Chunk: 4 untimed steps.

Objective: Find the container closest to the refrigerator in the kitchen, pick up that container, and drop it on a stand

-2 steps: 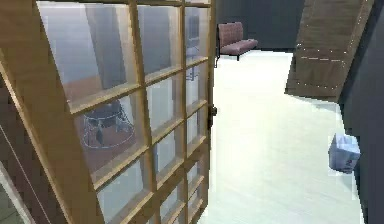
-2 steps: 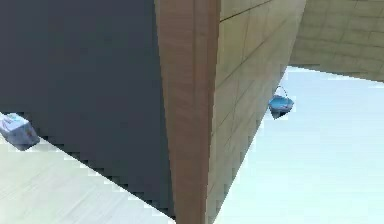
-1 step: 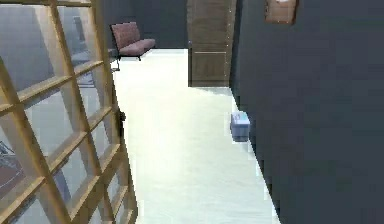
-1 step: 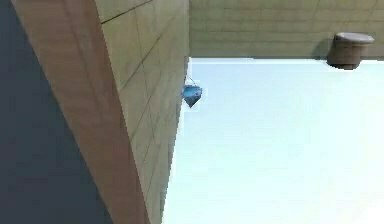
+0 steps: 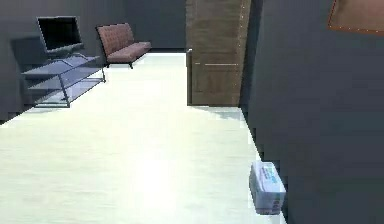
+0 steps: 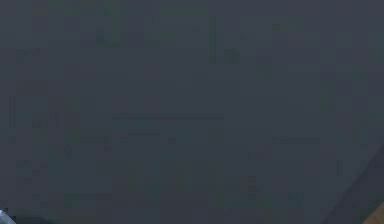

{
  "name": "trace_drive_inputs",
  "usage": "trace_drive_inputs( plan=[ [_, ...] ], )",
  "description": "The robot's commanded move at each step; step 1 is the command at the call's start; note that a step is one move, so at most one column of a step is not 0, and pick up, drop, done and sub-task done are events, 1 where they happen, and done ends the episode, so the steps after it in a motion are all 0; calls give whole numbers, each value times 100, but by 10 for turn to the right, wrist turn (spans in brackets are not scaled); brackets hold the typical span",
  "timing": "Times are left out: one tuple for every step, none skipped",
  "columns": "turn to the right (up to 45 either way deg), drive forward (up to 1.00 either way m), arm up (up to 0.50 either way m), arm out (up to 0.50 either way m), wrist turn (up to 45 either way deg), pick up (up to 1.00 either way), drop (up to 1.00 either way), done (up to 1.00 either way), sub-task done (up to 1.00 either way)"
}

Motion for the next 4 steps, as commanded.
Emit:
trace_drive_inputs(
  plan=[
    [0, 5, 0, 0, 0, 0, 0, 0, 0],
    [-60, 0, 0, 0, 0, 0, 0, 0, 0],
    [0, 100, 0, 0, 0, 0, 0, 0, 0],
    [0, 100, 0, 0, 0, 0, 0, 0, 0]
  ],
)
